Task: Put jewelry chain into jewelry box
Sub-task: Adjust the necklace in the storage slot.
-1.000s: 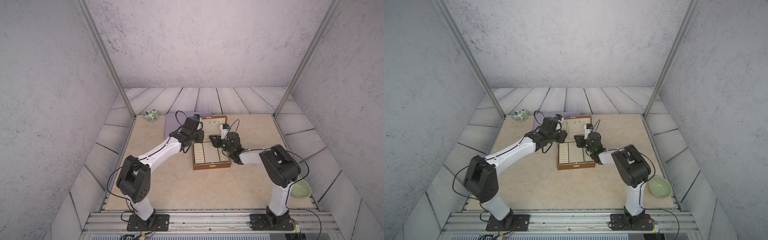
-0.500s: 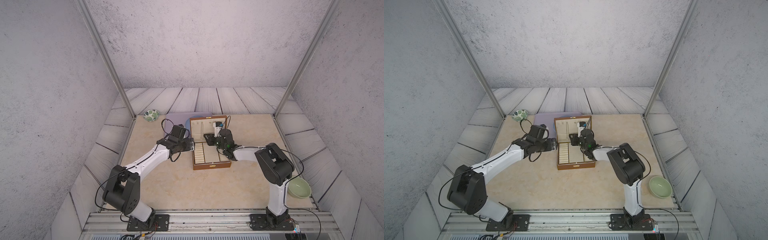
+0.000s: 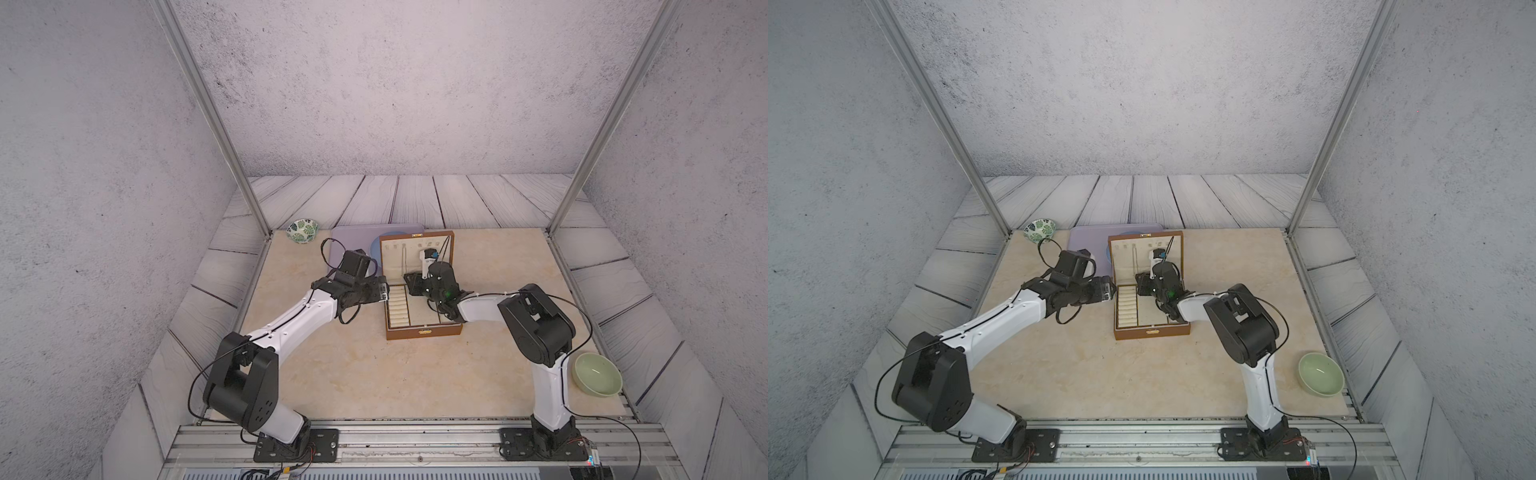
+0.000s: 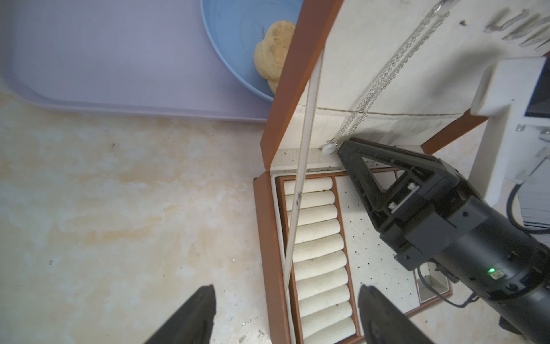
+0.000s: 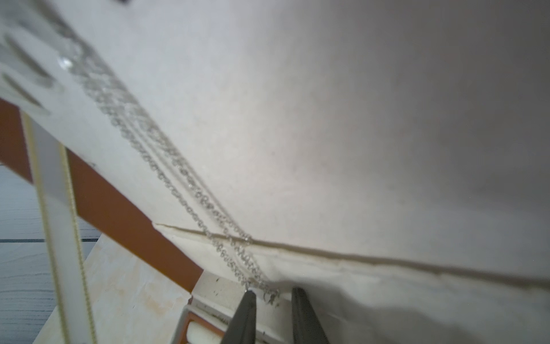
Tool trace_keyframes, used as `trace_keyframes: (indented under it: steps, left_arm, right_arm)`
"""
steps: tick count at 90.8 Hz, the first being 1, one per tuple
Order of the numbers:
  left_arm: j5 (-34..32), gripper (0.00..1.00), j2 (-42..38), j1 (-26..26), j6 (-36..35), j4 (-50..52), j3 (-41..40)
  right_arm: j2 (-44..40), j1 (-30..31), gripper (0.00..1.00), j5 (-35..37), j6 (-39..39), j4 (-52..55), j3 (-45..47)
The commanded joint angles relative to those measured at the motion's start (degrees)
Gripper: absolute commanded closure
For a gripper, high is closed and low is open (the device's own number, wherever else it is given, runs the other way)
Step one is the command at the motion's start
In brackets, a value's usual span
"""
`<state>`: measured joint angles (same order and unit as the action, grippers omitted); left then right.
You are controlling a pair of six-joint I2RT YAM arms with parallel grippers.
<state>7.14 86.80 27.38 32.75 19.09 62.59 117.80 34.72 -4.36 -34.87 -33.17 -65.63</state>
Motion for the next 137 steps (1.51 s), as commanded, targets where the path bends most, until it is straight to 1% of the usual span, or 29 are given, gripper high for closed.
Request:
trace_keyframes:
  steps: [1,5,7,12,23,48,70,82,91,105,118,137]
  left_arm:
    - [0.2,0.19,-1.6,-0.5,0.4,0.3,-0.8]
    - [0.3,0.19,-1.6,-0.4,0.3,0.3,-0.8]
    - [0.4,0.19,-1.6,-0.4,0.3,0.3,-0.8]
    - [0.5,0.19,-1.6,-0.4,0.3,0.3,-0.8]
    - [0.5,0.19,-1.7,-0.4,0.4,0.3,-0.8]
    - [0.7,0.19,-1.8,-0.4,0.6,-0.1,-0.7]
    - [1.3,0.19,-1.8,-0.4,1.2,-1.0,-1.1]
    - [1.5,0.19,-1.6,-0.4,1.3,-1.3,-1.4]
    - [1.5,0.22,-1.7,-0.4,1.2,-1.4,-1.3]
    - [1.6,0.22,-1.5,-0.5,1.0,-1.2,-1.0]
    - [1.7,0.22,-1.3,-0.5,1.1,-1.3,-1.0]
    - [1.9,0.22,-1.0,-0.5,1.1,-1.4,-0.9]
  right_arm:
    - [1.3,0.3,0.75,2.3,-1.0,0.7,-1.7]
    - [1.6,0.3,0.75,2.3,-1.1,0.8,-2.1]
    - [1.7,0.3,0.77,2.3,-1.1,0.9,-2.4]
    - [2.1,0.3,0.86,2.0,-1.1,1.0,-2.9]
    - [1.7,0.3,1.0,2.3,-1.1,0.4,-2.7]
    - [-5.0,0.1,1.0,4.4,1.0,-0.2,1.9]
    - [-10.1,-1.9,1.0,4.5,3.0,1.7,3.5]
    - [-9.7,-2.5,1.0,3.3,3.7,2.8,2.2]
    - [-8.5,-2.5,1.0,2.7,3.2,2.5,1.8]
    - [-8.3,-2.9,1.0,4.4,3.2,2.1,1.9]
    - [-8.1,-4.1,1.0,4.4,3.9,2.9,0.7]
    - [-5.7,-4.6,1.0,2.0,3.7,4.7,-2.0]
